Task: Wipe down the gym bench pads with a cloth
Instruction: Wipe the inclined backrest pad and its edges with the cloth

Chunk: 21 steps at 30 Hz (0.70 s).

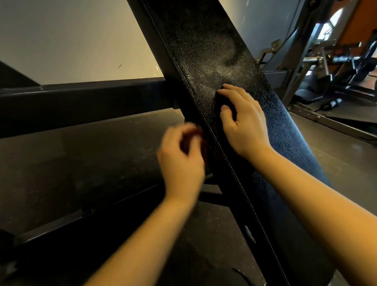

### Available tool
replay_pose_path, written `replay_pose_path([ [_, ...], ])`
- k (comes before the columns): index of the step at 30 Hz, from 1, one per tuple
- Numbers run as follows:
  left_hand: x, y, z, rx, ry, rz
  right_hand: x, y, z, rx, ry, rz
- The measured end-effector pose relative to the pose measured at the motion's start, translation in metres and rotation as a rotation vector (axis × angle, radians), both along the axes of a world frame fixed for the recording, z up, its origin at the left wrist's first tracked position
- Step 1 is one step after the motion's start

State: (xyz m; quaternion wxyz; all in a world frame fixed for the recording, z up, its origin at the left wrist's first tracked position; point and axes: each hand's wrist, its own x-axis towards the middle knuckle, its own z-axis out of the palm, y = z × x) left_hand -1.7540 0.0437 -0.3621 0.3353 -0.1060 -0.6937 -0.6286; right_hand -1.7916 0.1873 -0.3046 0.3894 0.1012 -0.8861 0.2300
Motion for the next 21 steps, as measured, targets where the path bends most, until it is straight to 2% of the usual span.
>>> replay_pose_path([
  [4, 0.085, 0.014, -0.054, -0.061, -0.061, -0.231, 0.001, 0.003, 0.001, 0.029, -0.023, -0.014],
  [6, 0.061, 0.008, -0.037, -0.101, -0.019, -0.177, 0.005, 0.004, 0.004, 0.073, -0.048, 0.002],
  [9, -0.014, -0.011, 0.024, -0.018, 0.005, -0.002, 0.032, 0.008, -0.001, 0.175, -0.067, 0.022],
  [11, -0.035, -0.019, 0.041, -0.030, 0.021, 0.042, 0.065, 0.018, -0.021, 0.210, -0.085, 0.036],
  [14, 0.015, -0.002, 0.005, -0.060, 0.006, -0.033, 0.110, 0.035, -0.060, 0.198, -0.089, 0.035],
  [18, 0.116, 0.027, -0.066, -0.091, -0.106, -0.304, 0.115, 0.038, -0.075, 0.111, -0.056, 0.013],
  [21, 0.116, 0.027, -0.068, -0.129, -0.116, -0.304, 0.115, 0.035, -0.076, 0.083, -0.037, 0.021],
])
